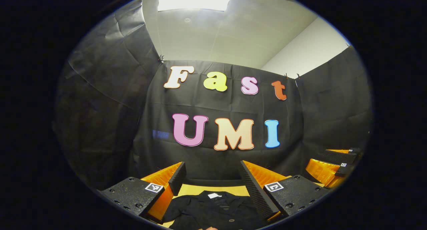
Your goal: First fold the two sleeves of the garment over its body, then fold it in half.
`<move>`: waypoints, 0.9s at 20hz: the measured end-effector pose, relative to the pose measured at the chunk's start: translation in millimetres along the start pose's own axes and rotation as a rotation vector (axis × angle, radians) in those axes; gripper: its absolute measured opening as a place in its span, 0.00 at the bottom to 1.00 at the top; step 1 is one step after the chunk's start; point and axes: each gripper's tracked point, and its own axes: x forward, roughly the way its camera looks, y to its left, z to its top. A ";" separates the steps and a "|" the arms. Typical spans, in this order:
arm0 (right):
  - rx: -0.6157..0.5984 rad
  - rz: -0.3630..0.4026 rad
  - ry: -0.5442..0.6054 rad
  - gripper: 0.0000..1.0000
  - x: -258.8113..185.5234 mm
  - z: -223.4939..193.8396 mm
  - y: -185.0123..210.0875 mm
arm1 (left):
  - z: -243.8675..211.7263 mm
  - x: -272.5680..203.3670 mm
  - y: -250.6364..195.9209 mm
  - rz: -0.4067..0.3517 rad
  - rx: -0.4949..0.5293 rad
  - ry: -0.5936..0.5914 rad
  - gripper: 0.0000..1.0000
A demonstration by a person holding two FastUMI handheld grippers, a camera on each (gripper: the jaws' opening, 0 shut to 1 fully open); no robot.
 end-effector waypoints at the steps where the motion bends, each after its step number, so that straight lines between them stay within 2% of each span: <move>1: -0.014 -0.008 0.011 0.98 0.3 -2.2 -4.8 | 0.9 -1.3 0.1 -0.003 -0.010 0.004 0.94; 4: -0.053 -0.026 0.000 0.98 2.4 -0.9 -30.0 | 3.0 -8.1 4.7 0.020 -0.014 0.005 0.94; 6: -0.076 -0.064 0.018 0.99 8.6 -8.8 -57.5 | 5.0 -14.2 5.2 0.041 -0.004 0.005 0.94; 7: -0.087 -0.089 0.032 0.96 12.4 -13.3 -72.6 | 5.4 -16.5 4.5 0.045 -0.002 0.003 0.94; 8: -0.091 -0.112 0.048 0.99 14.2 -19.6 -86.9 | 5.2 -17.0 3.5 0.050 -0.001 0.007 0.94; 13: -0.062 -0.180 0.123 0.99 23.5 -47.9 -139.7 | 3.7 -17.2 6.1 0.089 0.011 0.025 0.94; 18: -0.068 -0.223 0.190 1.00 23.6 -79.3 -177.0 | 7.0 -11.4 -3.7 0.087 0.031 0.017 0.94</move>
